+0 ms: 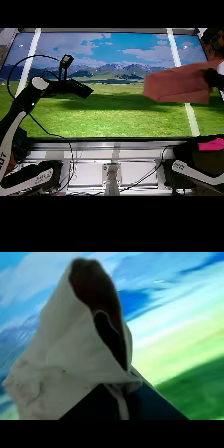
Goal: Fold the clothes and pants, and hang the long-sleeved shirts on hangers.
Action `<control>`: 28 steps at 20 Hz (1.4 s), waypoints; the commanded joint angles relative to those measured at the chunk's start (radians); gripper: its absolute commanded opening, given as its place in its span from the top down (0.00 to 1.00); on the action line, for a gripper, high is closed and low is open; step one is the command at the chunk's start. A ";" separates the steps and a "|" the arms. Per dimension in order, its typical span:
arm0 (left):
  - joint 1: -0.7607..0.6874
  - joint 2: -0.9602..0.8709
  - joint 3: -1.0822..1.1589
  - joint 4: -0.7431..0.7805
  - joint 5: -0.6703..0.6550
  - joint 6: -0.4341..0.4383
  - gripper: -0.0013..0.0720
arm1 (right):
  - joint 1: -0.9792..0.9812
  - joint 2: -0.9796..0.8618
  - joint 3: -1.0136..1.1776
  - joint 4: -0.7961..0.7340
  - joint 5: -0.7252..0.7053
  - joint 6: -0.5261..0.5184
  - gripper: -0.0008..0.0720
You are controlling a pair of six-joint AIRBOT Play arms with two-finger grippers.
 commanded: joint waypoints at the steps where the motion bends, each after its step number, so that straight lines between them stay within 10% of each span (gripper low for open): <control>1: 0.000 0.001 0.001 0.000 0.000 0.000 0.03 | -0.235 0.002 0.016 -0.094 0.125 0.239 0.98; 5: 0.000 0.001 0.001 0.000 0.000 0.000 0.02 | -0.422 0.002 0.015 -0.298 0.315 0.507 0.98; 8: 0.000 0.001 0.001 0.000 0.000 0.000 0.03 | -0.489 0.001 0.010 -0.390 0.404 0.514 0.97; 9: 0.000 0.001 0.001 0.000 0.000 0.000 0.03 | -0.503 0.001 0.007 -0.394 0.415 0.513 0.78; 11: 0.000 0.001 0.001 0.000 0.000 0.000 0.02 | -0.512 0.000 0.006 -0.409 0.415 0.487 0.00; 17: 0.000 0.001 0.001 0.000 0.000 0.000 0.03 | -0.493 0.002 0.010 -0.363 0.396 0.354 0.04; 28: 0.000 0.001 0.001 0.000 0.000 0.000 0.03 | -0.071 0.002 0.450 -0.349 0.291 0.276 0.53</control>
